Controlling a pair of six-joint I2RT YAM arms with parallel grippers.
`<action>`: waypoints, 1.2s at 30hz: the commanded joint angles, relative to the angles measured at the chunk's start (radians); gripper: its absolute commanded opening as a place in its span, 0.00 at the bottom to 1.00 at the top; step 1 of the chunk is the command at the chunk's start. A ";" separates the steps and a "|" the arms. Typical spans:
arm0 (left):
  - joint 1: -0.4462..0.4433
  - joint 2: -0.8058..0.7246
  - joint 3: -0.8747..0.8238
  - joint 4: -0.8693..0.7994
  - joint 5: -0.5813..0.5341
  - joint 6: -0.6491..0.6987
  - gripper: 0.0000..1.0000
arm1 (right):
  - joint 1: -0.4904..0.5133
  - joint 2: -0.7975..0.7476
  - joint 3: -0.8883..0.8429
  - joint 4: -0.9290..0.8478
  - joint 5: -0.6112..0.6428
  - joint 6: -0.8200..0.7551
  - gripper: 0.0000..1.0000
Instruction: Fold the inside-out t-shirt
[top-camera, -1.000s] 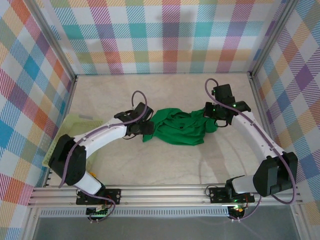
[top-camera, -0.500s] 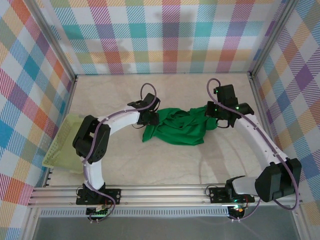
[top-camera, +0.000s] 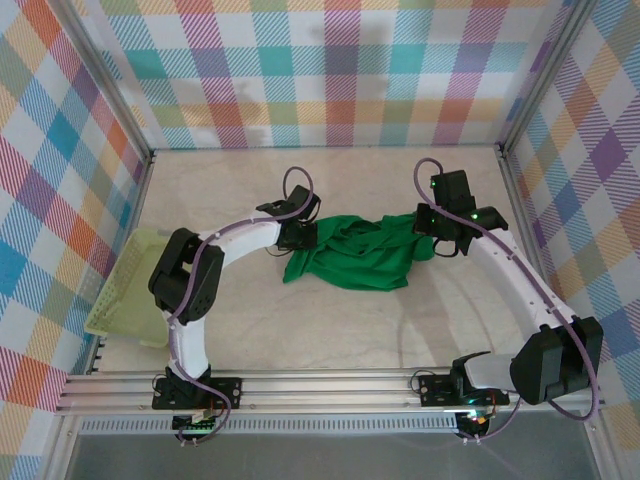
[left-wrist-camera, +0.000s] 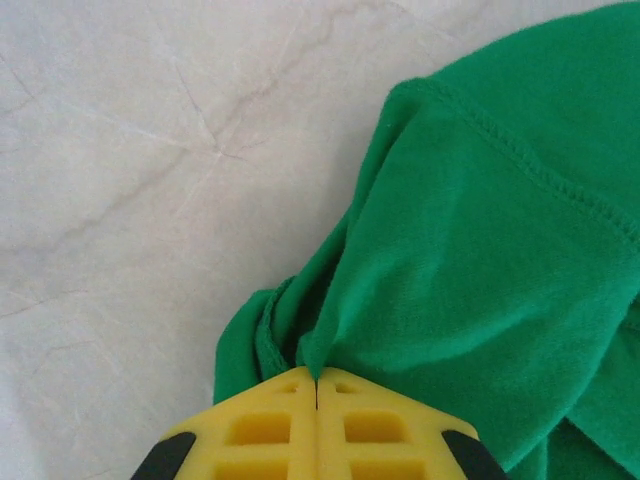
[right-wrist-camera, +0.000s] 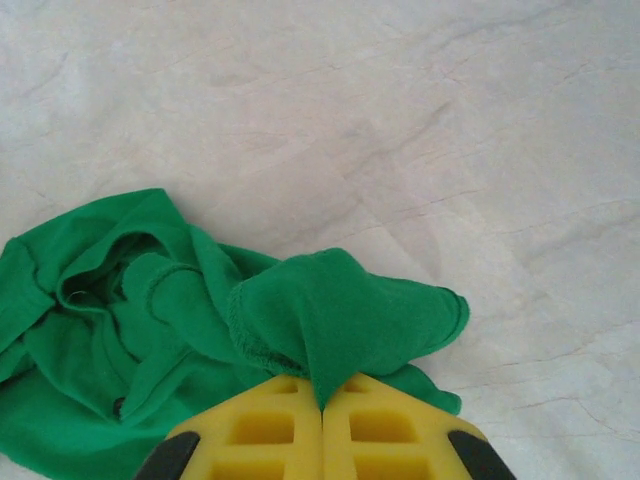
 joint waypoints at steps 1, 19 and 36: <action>0.002 -0.139 -0.018 0.021 -0.071 0.002 0.00 | 0.001 -0.032 0.044 -0.030 0.069 0.005 0.00; 0.003 -0.869 -0.014 0.119 -0.344 0.098 0.00 | 0.001 -0.316 0.410 -0.034 0.015 -0.078 0.00; 0.158 -0.893 0.116 -0.043 -0.148 0.031 0.00 | 0.000 -0.356 0.465 -0.073 -0.063 -0.111 0.00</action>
